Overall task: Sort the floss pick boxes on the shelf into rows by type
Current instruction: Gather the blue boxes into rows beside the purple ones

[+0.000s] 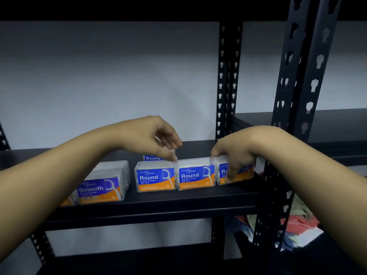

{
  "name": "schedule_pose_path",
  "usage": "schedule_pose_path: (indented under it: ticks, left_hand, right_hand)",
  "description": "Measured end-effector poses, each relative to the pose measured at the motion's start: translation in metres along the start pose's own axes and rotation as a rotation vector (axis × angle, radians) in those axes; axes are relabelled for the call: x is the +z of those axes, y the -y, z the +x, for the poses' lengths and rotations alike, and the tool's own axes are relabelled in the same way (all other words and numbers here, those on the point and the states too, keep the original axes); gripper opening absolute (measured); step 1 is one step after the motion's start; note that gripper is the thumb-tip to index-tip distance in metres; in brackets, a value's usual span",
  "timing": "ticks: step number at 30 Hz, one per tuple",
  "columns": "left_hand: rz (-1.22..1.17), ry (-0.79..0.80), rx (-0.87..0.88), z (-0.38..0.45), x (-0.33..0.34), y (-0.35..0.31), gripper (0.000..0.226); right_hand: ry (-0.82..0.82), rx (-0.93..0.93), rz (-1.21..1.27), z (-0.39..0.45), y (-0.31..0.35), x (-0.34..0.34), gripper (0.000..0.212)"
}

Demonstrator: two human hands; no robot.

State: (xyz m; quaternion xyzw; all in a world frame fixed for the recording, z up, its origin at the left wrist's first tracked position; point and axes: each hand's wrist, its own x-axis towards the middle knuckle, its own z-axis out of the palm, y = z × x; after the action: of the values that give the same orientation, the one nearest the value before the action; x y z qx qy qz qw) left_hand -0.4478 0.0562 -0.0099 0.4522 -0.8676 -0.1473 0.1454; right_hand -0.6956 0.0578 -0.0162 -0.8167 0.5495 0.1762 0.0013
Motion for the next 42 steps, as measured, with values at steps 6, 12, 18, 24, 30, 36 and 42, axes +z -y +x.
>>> schedule_pose_path:
  ticks: [6, 12, 18, 24, 30, 36, 42]
  left_hand:
    - [0.084, 0.044, -0.141, -0.009, 0.026, -0.002, 0.048]
    - [0.026, 0.04, -0.148, -0.004, 0.041, 0.003, 0.035]
    - [-0.028, 0.08, -0.151, -0.003, 0.04, 0.003, 0.037]
    - [-0.026, 0.082, -0.152, -0.004, 0.041, 0.001, 0.036]
    - [-0.12, 0.045, -0.087, -0.009, 0.014, -0.006, 0.048]
    - [0.018, -0.185, -0.139, 0.016, -0.033, 0.033, 0.029]
    - [0.156, 0.168, -0.247, 0.041, -0.012, 0.07, 0.039]
  right_hand:
    - [0.021, -0.038, 0.023, 0.002, -0.001, 0.0, 0.04]
    - [0.009, -0.023, 0.012, 0.002, 0.0, 0.002, 0.038]
    - [0.022, -0.025, 0.0, -0.002, 0.004, 0.002, 0.052]
    - [0.009, 0.009, -0.01, -0.004, 0.009, 0.004, 0.061]
    - [0.008, 0.021, 0.033, -0.006, 0.011, -0.003, 0.074]
    - [-0.018, -0.012, 0.249, -0.004, 0.005, -0.034, 0.068]
    - [0.041, -0.124, 0.351, 0.012, 0.03, -0.049, 0.052]
